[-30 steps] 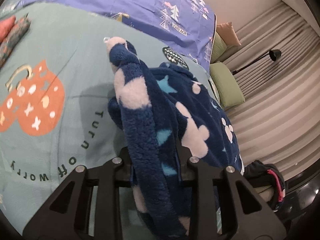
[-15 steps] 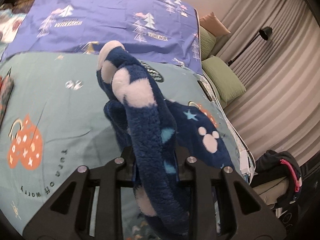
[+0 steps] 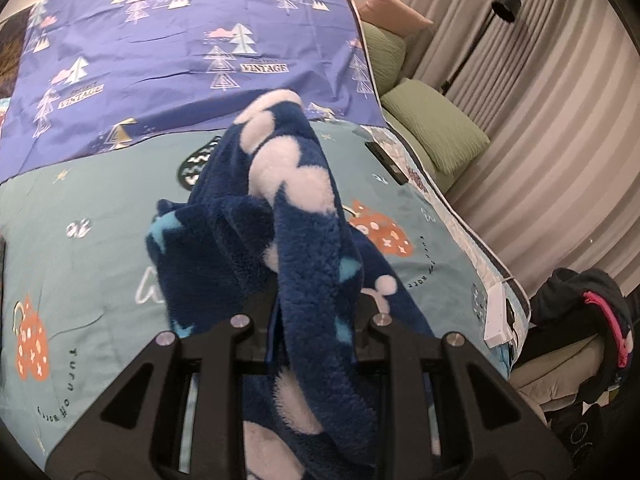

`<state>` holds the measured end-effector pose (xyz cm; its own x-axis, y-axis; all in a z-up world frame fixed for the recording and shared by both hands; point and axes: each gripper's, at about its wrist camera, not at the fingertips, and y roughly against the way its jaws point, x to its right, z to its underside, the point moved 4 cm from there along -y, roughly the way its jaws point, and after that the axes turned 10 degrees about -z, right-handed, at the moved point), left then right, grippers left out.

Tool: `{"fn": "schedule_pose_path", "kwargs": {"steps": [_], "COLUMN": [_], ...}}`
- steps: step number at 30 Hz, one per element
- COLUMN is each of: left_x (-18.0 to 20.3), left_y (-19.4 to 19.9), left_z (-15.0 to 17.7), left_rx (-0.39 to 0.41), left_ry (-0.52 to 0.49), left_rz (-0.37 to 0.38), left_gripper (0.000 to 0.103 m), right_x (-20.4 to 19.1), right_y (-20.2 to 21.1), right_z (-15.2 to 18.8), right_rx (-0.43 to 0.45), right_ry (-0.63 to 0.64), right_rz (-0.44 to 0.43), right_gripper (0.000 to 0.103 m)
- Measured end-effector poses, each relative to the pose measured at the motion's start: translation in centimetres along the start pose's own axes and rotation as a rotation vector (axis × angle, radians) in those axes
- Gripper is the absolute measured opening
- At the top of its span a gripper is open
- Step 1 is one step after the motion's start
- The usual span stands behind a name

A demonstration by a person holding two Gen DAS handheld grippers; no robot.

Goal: Fold small clothes

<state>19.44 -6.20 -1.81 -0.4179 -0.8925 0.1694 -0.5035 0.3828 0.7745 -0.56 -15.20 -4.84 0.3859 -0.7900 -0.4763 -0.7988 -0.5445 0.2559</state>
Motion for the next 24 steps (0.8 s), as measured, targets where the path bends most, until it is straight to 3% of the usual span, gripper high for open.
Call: {"fn": "schedule_pose_path", "kwargs": {"steps": [14,24], "left_x": [9.3,13.5], "left_y": [-5.9,-10.0], "left_z": [-1.3,0.5], "left_rx": [-0.109,-0.167], "left_ry": [-0.144,-0.269], "left_rz": [-0.097,-0.185], "left_gripper": [0.027,0.030], "right_x": [8.4,13.1], "right_y": [5.4,6.6], "right_z": [-0.5,2.0], "right_rx": [0.094,0.072], "right_ry": [-0.232,-0.403], "right_rz": [0.036,0.033], "right_gripper": [0.015,0.014]}}
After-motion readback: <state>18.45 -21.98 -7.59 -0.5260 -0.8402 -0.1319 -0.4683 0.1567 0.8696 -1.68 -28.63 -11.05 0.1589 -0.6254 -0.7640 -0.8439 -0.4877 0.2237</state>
